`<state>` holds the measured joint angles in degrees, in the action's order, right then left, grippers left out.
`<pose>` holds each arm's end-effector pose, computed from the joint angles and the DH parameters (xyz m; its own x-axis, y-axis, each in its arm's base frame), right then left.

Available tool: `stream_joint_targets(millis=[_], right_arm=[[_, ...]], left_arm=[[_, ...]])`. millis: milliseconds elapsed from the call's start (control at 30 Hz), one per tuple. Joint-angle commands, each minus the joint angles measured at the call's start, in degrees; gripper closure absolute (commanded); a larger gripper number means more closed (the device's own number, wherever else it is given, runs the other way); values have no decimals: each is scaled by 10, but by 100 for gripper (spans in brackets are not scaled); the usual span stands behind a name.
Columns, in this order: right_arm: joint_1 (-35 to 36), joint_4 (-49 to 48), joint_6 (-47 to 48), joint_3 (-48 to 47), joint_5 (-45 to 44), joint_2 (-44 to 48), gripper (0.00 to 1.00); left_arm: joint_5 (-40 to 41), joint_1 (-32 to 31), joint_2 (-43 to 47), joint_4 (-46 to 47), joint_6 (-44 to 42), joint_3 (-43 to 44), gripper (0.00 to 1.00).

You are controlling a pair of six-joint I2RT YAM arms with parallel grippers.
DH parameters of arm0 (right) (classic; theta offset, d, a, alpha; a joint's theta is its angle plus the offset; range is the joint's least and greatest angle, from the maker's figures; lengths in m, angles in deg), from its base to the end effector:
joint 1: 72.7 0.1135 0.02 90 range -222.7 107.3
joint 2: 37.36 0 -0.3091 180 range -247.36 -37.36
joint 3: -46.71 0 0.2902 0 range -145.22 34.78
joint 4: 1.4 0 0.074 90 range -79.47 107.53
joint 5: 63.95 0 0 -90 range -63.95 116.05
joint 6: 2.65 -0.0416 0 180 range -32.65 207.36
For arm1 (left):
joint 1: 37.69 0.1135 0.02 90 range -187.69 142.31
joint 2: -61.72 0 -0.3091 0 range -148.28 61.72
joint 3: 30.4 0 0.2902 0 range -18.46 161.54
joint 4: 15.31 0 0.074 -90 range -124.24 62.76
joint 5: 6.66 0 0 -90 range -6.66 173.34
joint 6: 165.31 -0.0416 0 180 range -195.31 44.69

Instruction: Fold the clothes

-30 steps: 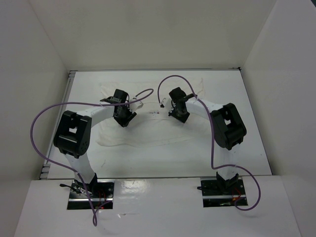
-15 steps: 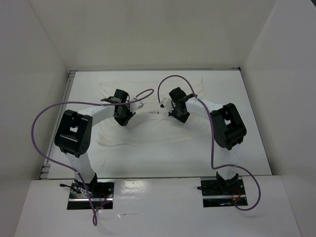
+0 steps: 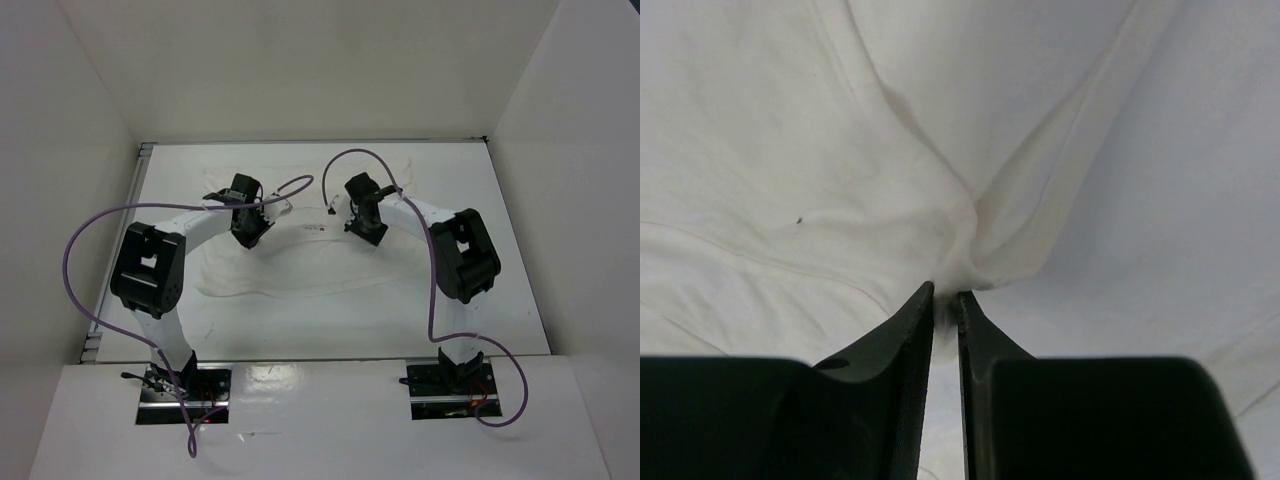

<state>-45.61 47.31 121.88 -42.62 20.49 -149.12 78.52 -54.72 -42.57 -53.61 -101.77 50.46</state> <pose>0.3937 0.1968 0.1806 -0.4530 -0.8654 -0.2143 -0.8280 0.4975 -0.2588 0.3979 -0.1255 0.1960 -0.6069 0.6503 -0.4570 0.6706 0.7276 0.1448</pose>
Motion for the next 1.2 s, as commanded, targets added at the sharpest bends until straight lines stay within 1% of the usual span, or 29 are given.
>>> stream_joint_targets(millis=[0,433,733,833,867,933,1000,1033,1067,1167], right_arm=[[-16,36,7,-41,-14,41,100],[-21,66,24,-93,-14,65,100],[-21,104,42,-142,-24,70,100],[-21,104,42,-142,-24,75,100],[-21,104,42,-142,-24,75,100],[-21,104,42,-142,-19,75,100],[-21,104,42,-137,-14,70,100],[-21,104,42,-136,-14,70,100],[-21,104,37,-130,-9,65,100],[-21,99,37,-125,-9,65,100]], left_arm=[[-14,3,2,-18,-14,30,79],[2,9,24,-73,-31,75,79],[-9,19,30,-134,-42,147,79],[-14,19,42,-134,-47,138,76],[-14,19,42,-134,-47,131,74],[-20,19,48,-118,-42,111,61],[-26,19,54,-92,-37,71,46],[-26,19,54,-83,-31,59,35],[-26,11,54,-63,-31,36,31],[-26,5,54,-35,-19,14,25]])
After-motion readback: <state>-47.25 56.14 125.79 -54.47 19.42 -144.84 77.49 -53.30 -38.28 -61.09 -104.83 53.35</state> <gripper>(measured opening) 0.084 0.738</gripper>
